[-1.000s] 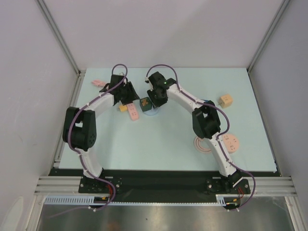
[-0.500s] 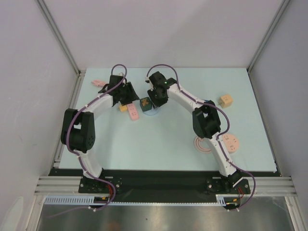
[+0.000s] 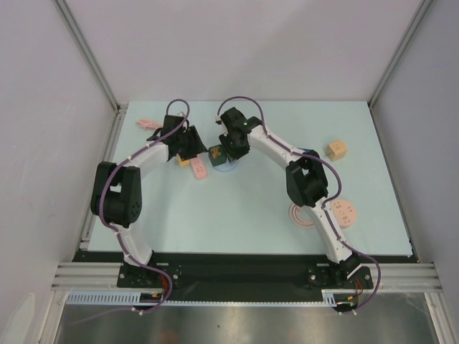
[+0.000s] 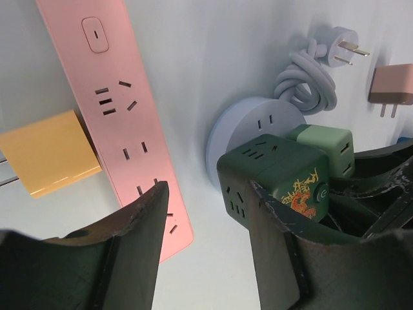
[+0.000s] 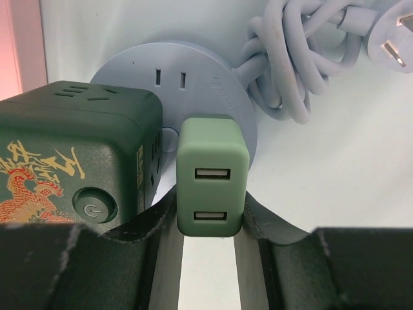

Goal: Insert the plug

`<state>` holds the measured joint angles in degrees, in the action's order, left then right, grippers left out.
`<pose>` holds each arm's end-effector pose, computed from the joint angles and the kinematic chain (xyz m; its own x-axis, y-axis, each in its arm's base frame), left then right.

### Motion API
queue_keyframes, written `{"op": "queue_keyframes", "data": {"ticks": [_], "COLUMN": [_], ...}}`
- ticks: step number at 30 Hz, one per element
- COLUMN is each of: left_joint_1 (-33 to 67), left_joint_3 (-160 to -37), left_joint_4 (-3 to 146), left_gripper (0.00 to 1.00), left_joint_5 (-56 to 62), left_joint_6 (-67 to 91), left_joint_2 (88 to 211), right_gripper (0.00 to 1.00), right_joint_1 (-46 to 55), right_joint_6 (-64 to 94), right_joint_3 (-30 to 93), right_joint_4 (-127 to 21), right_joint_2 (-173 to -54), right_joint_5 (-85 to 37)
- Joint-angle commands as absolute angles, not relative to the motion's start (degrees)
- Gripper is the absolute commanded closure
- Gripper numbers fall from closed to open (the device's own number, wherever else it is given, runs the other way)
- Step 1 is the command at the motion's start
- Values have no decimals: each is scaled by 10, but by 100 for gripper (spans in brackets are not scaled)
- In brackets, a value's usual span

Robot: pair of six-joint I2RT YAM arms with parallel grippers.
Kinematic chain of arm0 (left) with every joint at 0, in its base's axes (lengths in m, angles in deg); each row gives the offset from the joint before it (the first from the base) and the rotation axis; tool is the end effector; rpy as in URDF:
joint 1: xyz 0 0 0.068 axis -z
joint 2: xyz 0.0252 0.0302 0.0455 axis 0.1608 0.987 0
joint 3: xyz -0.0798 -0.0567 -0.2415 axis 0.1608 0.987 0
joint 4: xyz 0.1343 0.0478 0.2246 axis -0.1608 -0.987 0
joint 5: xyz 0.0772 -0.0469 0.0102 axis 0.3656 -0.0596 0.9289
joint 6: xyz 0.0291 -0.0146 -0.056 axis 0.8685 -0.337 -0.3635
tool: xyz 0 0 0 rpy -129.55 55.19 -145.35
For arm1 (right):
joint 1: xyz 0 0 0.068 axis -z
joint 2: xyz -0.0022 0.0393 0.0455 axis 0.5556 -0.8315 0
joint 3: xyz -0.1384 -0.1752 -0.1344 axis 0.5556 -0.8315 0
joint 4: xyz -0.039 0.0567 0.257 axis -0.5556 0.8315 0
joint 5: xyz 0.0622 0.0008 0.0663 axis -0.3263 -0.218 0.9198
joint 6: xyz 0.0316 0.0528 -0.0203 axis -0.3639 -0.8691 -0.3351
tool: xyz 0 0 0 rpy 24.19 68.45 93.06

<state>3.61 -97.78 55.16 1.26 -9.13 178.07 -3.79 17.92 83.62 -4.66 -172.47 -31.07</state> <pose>0.3964 -0.0994 0.1816 -0.7786 -0.3715 -0.5058 -0.1067 0.8726 -0.4766 0.4202 0.3233 0.1716 -0.7330 -0.4799 -0.4821 -0.5640 0.8249 0.0364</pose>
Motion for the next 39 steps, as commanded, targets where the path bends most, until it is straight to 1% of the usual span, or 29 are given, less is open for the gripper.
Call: {"op": "queue_keyframes", "data": {"ticks": [1,3,4,10,21,32,39], "left_joint_1": [38,38,38,38,38,38,38], "left_joint_3": [-971,-968,-967,-963,-964,-968,-969], "left_joint_4": [571,571,571,570,567,567,565], "left_gripper": [44,44,43,43,43,43,43], "left_joint_5": [-12,-12,-11,-8,-3,-3,-1], "left_joint_6": [-85,-85,-85,-83,-78,-73,-72], "left_joint_2": [1771,1767,1765,1757,1754,1757,1762], "right_gripper": [71,64,57,45,41,36,35], "right_joint_1": [-41,-41,-41,-41,-40,-37,-33], "right_joint_6": [199,201,202,207,211,203,198], "right_joint_3": [848,850,851,855,857,825,811], "right_joint_4": [-2,1,1,1,1,-16,-24], "right_joint_2": [-1757,-1753,-1752,-1741,-1708,-1664,-1644], "right_joint_5": [-303,-297,-295,-294,-290,-282,-277]}}
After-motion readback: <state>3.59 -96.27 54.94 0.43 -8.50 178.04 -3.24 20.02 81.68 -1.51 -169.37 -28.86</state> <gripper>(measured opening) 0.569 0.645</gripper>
